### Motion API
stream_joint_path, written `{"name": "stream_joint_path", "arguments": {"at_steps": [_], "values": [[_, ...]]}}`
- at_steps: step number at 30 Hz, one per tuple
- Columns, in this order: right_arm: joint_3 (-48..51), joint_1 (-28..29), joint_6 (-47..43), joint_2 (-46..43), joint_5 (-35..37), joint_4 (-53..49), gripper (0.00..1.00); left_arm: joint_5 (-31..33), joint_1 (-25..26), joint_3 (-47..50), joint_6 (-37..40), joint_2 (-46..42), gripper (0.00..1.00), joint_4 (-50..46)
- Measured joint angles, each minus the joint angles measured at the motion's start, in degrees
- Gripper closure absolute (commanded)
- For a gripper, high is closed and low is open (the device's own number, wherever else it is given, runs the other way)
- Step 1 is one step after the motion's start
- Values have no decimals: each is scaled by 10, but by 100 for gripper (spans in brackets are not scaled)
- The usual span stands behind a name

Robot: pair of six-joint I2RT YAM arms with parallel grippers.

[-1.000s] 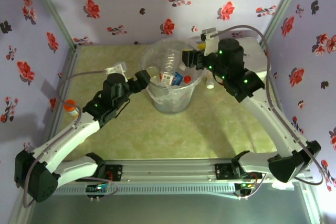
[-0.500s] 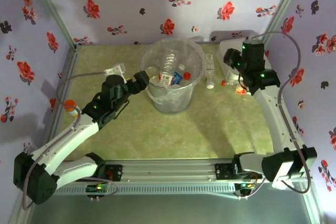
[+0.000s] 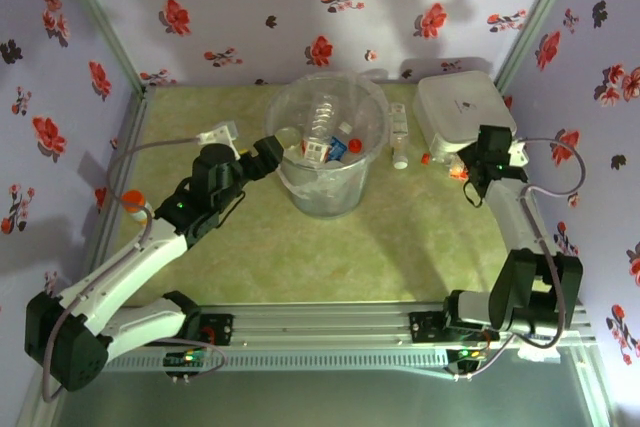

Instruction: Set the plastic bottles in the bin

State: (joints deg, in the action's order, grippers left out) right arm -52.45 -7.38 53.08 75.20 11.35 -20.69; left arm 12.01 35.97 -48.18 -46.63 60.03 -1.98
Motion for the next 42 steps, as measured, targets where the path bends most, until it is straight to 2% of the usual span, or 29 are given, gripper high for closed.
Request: {"name": "stream_joint_path", "arguments": {"at_steps": [8, 16, 22, 25, 29, 33, 38, 42], "values": [[21, -73, 66, 68, 7, 90, 14, 0, -2, 3, 0, -3, 8, 0], [28, -113, 126, 136, -7, 167, 12, -2, -3, 3, 2, -3, 8, 0], [32, -123, 151, 195, -23, 199, 14, -2, -4, 0, 2, -1, 8, -2], [36, -125, 157, 212, -29, 215, 18, -2, -4, -2, 3, 2, 8, -2], [55, -133, 165, 221, -45, 258, 38, -2, -4, -4, 2, 4, 8, -2], [76, -139, 164, 215, -55, 295, 50, -2, -4, -4, 2, 5, 8, -2], [106, -140, 155, 169, -58, 296, 54, -2, -4, -5, 2, 5, 8, -2], [133, -140, 143, 86, -67, 288, 55, -2, -4, -5, 2, 7, 8, -2]]}}
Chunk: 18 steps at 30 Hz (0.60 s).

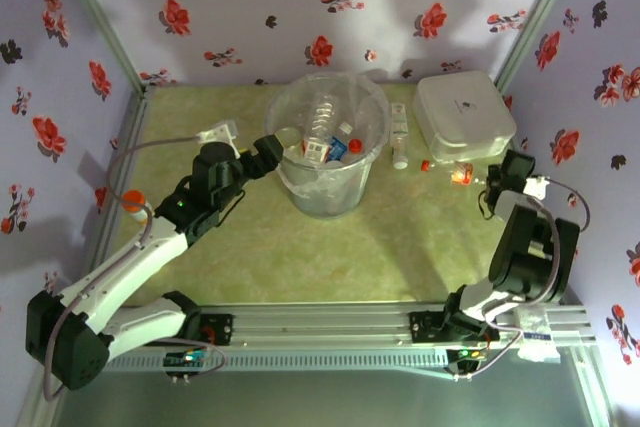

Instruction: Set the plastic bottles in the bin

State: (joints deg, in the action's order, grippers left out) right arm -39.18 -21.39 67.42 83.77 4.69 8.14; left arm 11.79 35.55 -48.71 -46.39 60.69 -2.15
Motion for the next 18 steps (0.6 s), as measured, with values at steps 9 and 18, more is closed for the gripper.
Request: {"name": "stream_joint_path", "arguments": {"at_steps": [9, 18], "values": [[18, 134, -80, -303, 54, -129, 64, 0, -2, -2, 0, 2, 8, 0], [-91, 265, -202, -408, 170, -240, 65, 0, -2, -4, 0, 5, 8, 0]]}}
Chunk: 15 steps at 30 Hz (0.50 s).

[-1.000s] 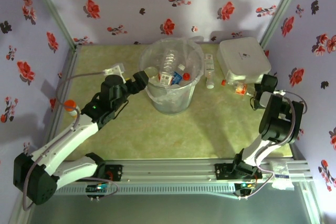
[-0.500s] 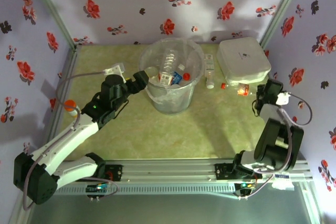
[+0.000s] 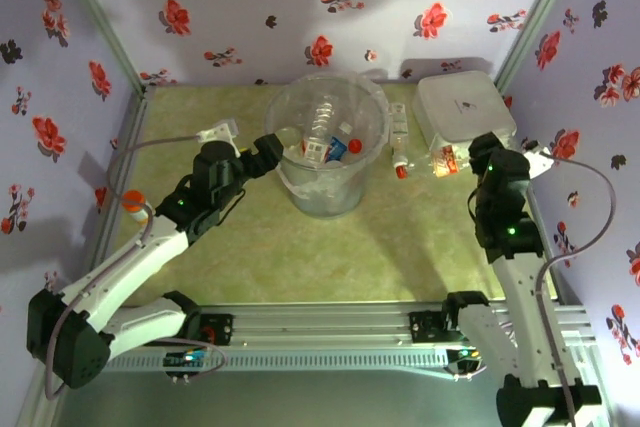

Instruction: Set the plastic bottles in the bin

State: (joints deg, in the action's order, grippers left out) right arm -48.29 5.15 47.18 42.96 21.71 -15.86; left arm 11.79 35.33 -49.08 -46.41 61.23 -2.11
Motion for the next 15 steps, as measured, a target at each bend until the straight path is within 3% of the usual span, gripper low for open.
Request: {"name": "stream_joint_path", "arguments": {"at_steps": [7, 15], "values": [[-113, 94, -88, 18, 41, -6, 67, 0, 0, 0, 0, 0, 8, 0], [-228, 198, -169, 124, 42, 58, 67, 0, 0, 0, 0, 1, 8, 0]]}}
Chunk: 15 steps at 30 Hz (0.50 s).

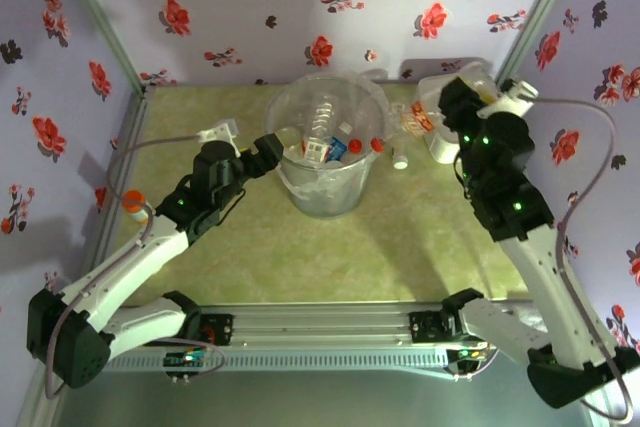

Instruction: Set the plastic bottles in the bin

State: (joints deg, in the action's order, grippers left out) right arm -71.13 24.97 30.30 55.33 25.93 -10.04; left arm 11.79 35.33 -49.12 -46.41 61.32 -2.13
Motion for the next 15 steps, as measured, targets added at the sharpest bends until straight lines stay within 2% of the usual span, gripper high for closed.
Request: {"name": "stream_joint_path", "arguments": {"at_steps": [7, 15], "values": [[-62, 75, -44, 120, -9, 20, 67, -3, 0, -8, 0, 9, 8, 0], [-100, 93, -42, 219, -48, -23, 60, -9, 0, -12, 0, 15, 8, 0]]}}
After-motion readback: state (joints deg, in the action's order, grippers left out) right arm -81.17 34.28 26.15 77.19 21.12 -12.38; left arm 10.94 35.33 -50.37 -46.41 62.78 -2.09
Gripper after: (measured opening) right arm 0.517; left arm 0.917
